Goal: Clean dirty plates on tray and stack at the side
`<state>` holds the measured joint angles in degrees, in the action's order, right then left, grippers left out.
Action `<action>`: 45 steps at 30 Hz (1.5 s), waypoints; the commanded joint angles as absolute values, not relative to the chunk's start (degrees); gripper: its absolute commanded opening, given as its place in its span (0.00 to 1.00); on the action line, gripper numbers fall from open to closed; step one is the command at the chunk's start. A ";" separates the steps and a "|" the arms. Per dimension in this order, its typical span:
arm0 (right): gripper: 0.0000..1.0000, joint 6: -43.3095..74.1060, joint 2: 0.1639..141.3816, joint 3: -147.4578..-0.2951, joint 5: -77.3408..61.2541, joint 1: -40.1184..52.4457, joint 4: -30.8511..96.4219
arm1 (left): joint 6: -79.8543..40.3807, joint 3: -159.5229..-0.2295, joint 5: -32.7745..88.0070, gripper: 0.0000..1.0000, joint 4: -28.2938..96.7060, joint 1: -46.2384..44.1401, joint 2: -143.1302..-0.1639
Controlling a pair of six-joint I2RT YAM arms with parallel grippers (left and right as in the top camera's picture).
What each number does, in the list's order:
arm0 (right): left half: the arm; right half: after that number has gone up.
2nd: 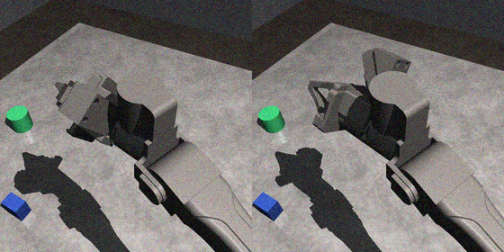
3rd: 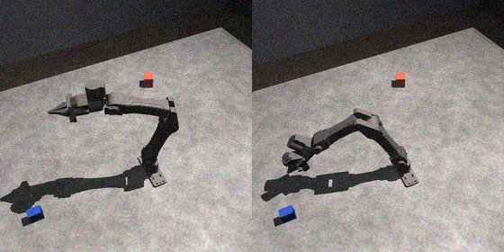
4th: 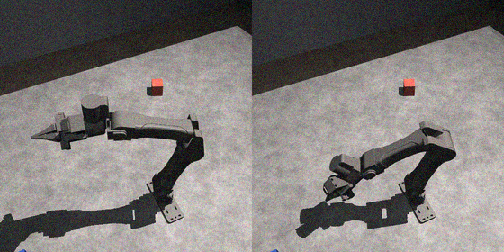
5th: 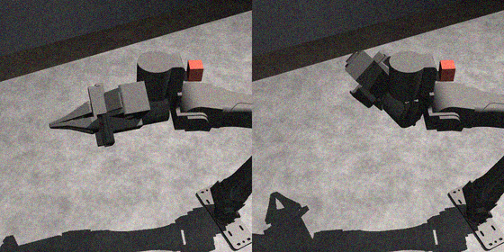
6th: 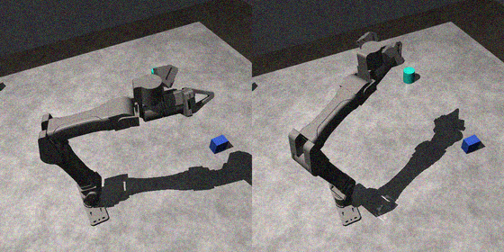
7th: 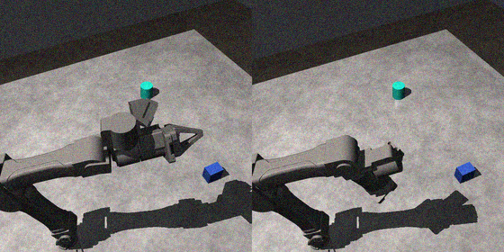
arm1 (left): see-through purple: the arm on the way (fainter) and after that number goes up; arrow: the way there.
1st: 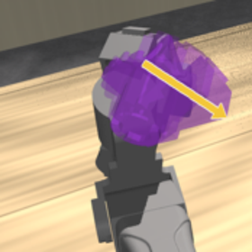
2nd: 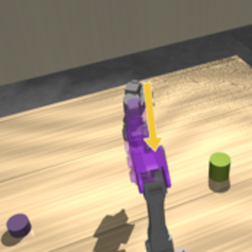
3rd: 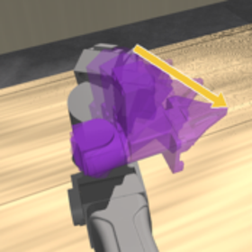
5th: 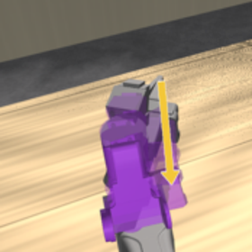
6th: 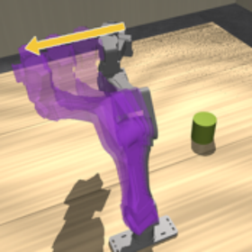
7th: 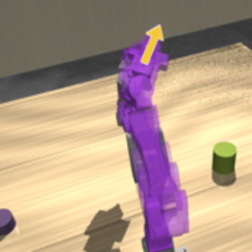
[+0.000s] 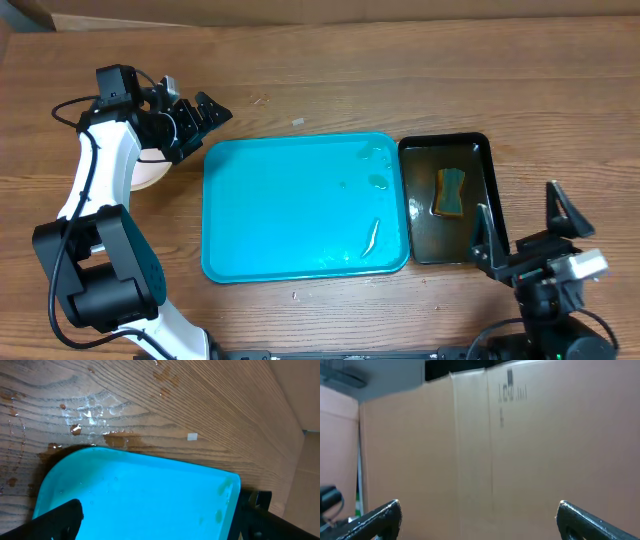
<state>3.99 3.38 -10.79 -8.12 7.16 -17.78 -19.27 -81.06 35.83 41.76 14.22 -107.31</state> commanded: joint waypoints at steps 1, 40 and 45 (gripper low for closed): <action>1.00 4.49 1.34 -6.31 -7.57 6.98 -19.59 | -18.20 -82.17 36.84 1.00 41.71 13.96 -107.13; 1.00 2.39 0.16 -0.45 -2.55 6.98 4.38 | -18.20 -82.17 36.82 1.00 41.71 13.96 -107.13; 1.00 -3.03 0.16 -0.47 -2.63 6.98 3.36 | -18.17 -82.17 36.82 1.00 41.71 13.96 -107.13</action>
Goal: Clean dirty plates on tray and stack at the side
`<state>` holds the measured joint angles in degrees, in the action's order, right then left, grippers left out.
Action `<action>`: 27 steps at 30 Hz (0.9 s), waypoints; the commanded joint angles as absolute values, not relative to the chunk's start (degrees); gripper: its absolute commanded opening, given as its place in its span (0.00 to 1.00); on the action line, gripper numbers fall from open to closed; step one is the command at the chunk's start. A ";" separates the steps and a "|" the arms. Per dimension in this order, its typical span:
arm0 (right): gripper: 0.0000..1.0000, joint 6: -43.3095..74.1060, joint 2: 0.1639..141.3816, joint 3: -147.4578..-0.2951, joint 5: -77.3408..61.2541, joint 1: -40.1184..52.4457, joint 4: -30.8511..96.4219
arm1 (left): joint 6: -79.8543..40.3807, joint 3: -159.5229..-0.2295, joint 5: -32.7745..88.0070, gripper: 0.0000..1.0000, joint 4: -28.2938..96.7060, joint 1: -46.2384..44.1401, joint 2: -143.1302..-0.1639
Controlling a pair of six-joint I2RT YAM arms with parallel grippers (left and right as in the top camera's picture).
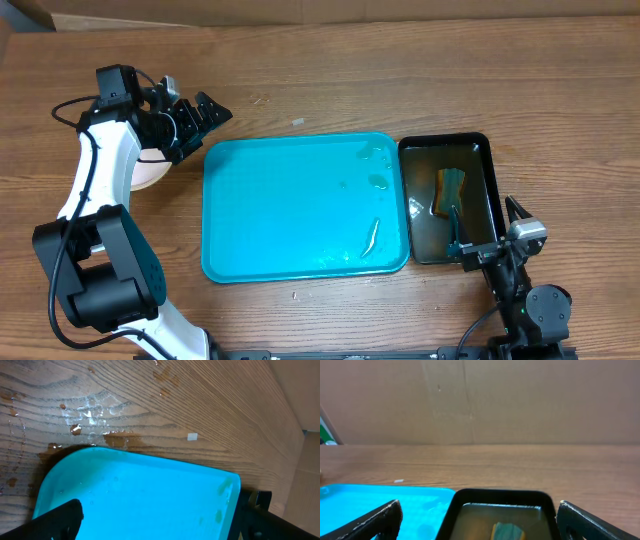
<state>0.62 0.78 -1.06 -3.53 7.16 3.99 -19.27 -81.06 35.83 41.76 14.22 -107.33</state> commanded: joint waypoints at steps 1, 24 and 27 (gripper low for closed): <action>1.00 -3.01 0.16 -0.45 -2.66 6.98 3.49 | -18.17 -82.17 36.82 1.00 41.71 13.96 -107.13; 1.00 -3.03 0.19 -0.47 -2.61 7.01 4.62 | -18.20 -82.17 36.82 1.00 41.71 13.96 -107.13; 1.00 -3.03 0.19 -0.47 -2.61 7.01 4.62 | -18.17 -82.17 36.82 1.00 41.71 13.96 -107.13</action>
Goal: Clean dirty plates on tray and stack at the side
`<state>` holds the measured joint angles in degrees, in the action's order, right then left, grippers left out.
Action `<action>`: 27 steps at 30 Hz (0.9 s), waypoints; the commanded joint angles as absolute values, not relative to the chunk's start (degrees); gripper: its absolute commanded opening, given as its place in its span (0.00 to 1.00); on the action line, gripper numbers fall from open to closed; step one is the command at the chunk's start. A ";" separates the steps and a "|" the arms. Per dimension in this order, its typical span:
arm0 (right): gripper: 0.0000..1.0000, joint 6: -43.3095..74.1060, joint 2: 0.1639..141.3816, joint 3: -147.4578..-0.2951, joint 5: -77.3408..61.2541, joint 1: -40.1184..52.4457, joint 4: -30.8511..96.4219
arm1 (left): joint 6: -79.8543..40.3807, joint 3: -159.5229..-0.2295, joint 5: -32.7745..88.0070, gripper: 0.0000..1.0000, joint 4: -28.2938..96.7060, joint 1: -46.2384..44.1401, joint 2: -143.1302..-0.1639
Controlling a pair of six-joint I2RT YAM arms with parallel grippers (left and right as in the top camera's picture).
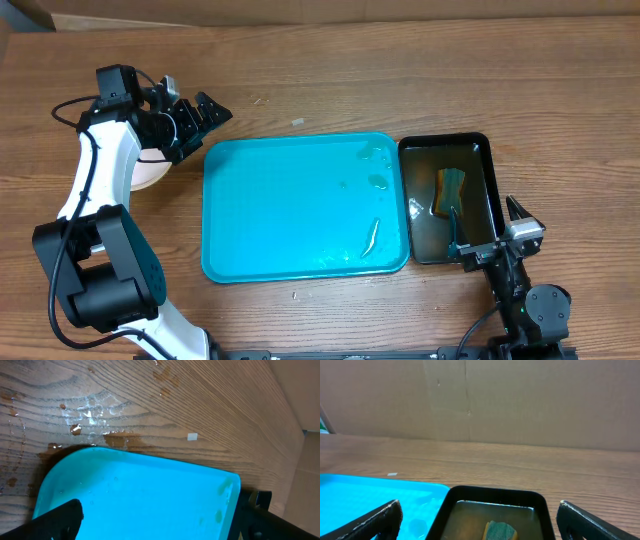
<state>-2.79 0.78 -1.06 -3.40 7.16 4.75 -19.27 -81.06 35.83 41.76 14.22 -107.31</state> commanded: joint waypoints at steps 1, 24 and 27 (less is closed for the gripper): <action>1.00 -3.03 0.19 -0.47 -2.61 7.01 4.62 | -18.20 -82.17 36.82 1.00 41.71 13.96 -107.13; 1.00 -3.03 0.19 -0.47 -2.61 7.01 4.62 | -18.17 -82.17 31.68 1.00 41.82 13.34 -105.86; 1.00 -3.03 0.19 -0.47 -2.61 7.01 4.62 | -18.17 -82.17 24.12 1.00 41.85 12.91 -101.93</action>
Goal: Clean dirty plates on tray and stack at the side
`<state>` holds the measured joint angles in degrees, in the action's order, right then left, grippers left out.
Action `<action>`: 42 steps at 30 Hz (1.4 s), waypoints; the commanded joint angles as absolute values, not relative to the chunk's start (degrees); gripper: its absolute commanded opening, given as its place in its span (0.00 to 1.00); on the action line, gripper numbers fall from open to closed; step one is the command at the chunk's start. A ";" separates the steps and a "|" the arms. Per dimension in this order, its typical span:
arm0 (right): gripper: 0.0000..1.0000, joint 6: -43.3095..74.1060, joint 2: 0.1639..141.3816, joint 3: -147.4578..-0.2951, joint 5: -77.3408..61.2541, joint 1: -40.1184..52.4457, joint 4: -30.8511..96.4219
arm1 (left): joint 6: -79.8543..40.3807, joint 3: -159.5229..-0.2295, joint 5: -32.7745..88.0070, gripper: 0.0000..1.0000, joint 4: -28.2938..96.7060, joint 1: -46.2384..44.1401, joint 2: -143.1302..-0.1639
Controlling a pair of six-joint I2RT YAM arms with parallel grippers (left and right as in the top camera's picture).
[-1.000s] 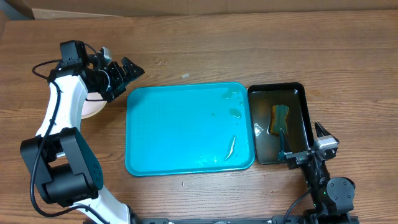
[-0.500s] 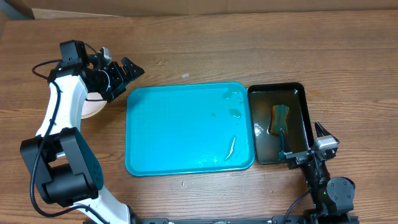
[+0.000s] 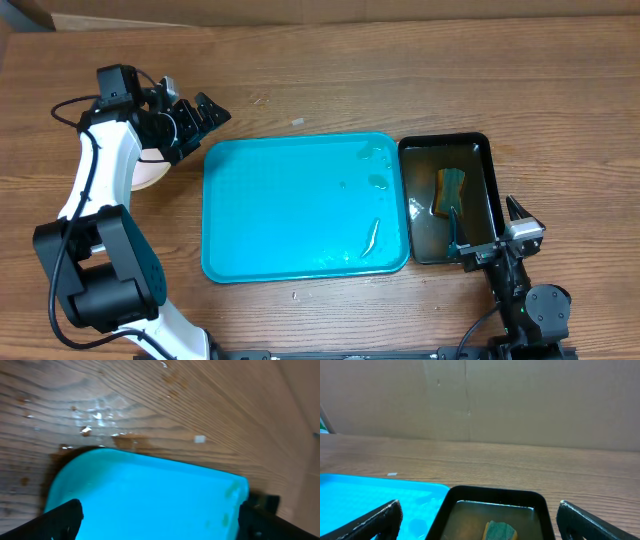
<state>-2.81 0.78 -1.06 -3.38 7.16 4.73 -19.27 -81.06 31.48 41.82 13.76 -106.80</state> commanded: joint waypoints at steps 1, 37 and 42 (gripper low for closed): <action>1.00 -3.03 0.19 -0.47 -2.61 7.01 4.62 | -18.17 -82.17 20.75 1.00 41.80 12.75 -99.57; 1.00 -3.03 0.19 -0.47 -2.61 7.01 4.62 | -15.97 -47.53 -0.01 1.00 41.98 2.96 -33.43; 1.00 -3.03 0.19 -0.47 -2.61 7.01 4.62 | -21.26 -31.83 -0.03 1.00 25.32 2.96 -22.41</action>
